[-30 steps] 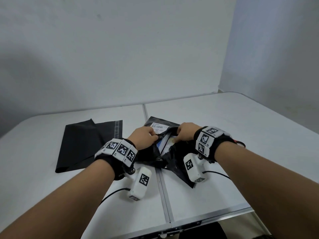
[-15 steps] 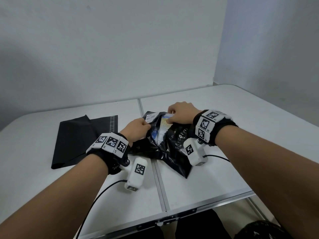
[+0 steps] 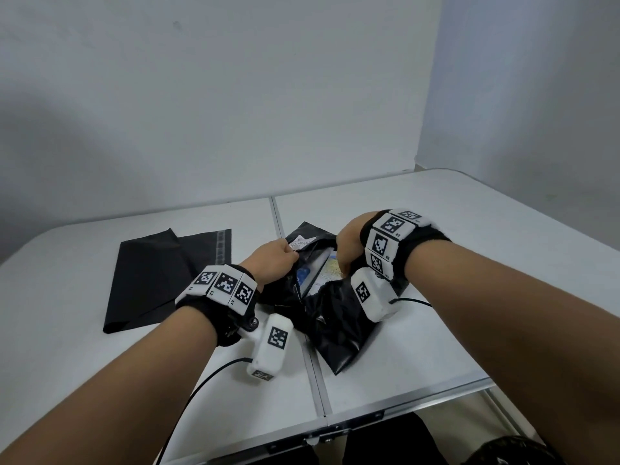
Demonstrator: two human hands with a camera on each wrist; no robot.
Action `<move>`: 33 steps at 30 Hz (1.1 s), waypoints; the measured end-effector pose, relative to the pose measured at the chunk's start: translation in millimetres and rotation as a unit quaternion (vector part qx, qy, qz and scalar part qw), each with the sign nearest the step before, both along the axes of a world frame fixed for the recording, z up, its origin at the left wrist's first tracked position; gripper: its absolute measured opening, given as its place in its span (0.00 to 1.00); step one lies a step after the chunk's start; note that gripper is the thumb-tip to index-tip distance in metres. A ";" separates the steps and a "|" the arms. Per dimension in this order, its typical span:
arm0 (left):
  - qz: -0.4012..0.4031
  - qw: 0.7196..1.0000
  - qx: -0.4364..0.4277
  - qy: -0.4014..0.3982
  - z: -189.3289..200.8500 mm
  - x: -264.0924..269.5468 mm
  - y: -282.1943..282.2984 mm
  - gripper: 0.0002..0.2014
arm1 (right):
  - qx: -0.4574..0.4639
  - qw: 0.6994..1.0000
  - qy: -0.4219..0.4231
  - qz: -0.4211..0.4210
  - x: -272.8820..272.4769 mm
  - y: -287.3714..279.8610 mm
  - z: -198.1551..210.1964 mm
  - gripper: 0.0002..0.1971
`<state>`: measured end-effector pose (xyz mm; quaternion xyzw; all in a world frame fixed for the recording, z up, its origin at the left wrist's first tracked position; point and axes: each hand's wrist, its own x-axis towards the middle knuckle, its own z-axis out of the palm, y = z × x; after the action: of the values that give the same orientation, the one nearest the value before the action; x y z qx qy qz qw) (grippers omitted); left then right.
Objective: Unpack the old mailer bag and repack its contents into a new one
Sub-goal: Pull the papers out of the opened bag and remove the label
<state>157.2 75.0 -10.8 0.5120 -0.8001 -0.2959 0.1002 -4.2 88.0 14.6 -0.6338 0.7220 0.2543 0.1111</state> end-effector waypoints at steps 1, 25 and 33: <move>0.001 1.000 0.003 0.002 -0.2 -0.7 1.1 0.08 | -0.013 1.000 -0.006 0.001 -6.7 -6.5 -5.9 0.14; 0.042 0.999 0.010 0.025 -1.4 -5.6 5.9 0.11 | -0.086 0.784 -0.555 -0.264 -26.7 30.1 -24.8 0.18; 0.094 0.978 0.080 0.168 -7.9 2.2 -7.3 0.08 | -0.276 0.744 -0.509 -0.335 -21.7 10.6 -36.5 0.14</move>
<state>159.4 67.8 -18.7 0.5348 -0.6939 -0.4294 0.2194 -25.9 98.6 -21.9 -0.3897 0.7627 -0.3695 0.3604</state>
